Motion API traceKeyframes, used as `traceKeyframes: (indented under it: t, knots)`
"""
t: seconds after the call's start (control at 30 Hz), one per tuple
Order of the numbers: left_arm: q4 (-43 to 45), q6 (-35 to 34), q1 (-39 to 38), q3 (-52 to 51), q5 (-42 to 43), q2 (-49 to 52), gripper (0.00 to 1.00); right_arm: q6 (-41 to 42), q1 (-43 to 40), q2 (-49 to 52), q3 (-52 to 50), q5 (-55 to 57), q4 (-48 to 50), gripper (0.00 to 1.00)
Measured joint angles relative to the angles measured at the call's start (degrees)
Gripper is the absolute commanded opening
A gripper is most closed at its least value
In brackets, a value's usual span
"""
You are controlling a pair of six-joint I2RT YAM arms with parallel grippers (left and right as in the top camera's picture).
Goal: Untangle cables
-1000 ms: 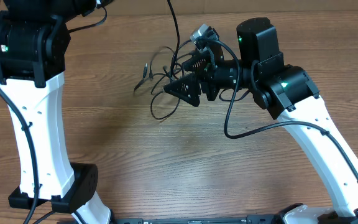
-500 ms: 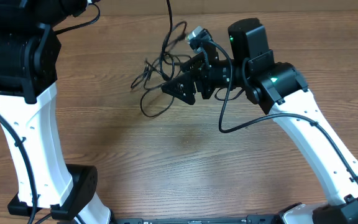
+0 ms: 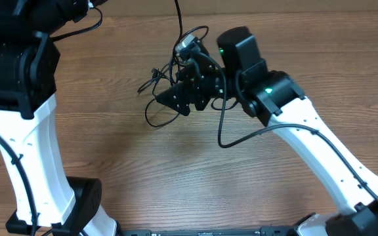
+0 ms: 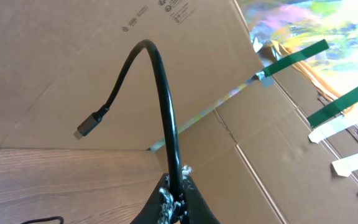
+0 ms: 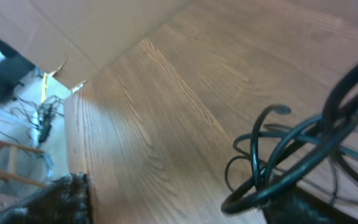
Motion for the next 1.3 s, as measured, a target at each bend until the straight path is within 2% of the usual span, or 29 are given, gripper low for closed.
traceKeyframes:
  t: [0.03, 0.23, 0.43, 0.57, 0.7, 1.0, 1.13, 1.3]
  knots:
    - [0.0, 0.0, 0.0, 0.0, 0.0, -0.2, 0.04, -0.2, 0.2, 0.6, 0.0, 0.2, 0.2, 0.04]
    - [-1.7, 0.3, 0.0, 0.1, -0.1, -1.4, 0.04, 0.0, 0.4, 3.5, 0.0, 1.1, 0.4, 0.04]
    - [-10.0, 3.3, 3.1, 0.4, -2.5, -1.4, 0.04, 0.0, -2.4, 2.0, 0.0, 1.3, -1.5, 0.04]
    - [-17.2, 5.7, 11.0, 0.4, -4.0, -1.4, 0.04, 0.7, -10.7, -4.3, 0.0, 1.4, -4.5, 0.04]
    - [-24.2, 8.2, 22.6, 0.4, -4.9, -1.4, 0.04, 1.4, -23.8, -13.8, 0.0, 1.5, -7.2, 0.04]
    - [-33.9, 13.2, 36.2, 0.4, -5.5, -2.5, 0.04, 1.6, -47.3, -25.0, 0.2, 0.9, -10.2, 0.04]
    - [-34.2, 15.0, 39.1, 0.4, -5.1, -2.6, 0.04, 1.8, -54.9, -25.6, 0.2, -5.3, -10.7, 0.04]
    - [-31.7, 16.2, 34.1, 0.4, -4.0, -2.7, 0.04, 1.9, -52.0, -24.7, 0.2, -9.5, -12.3, 0.04]
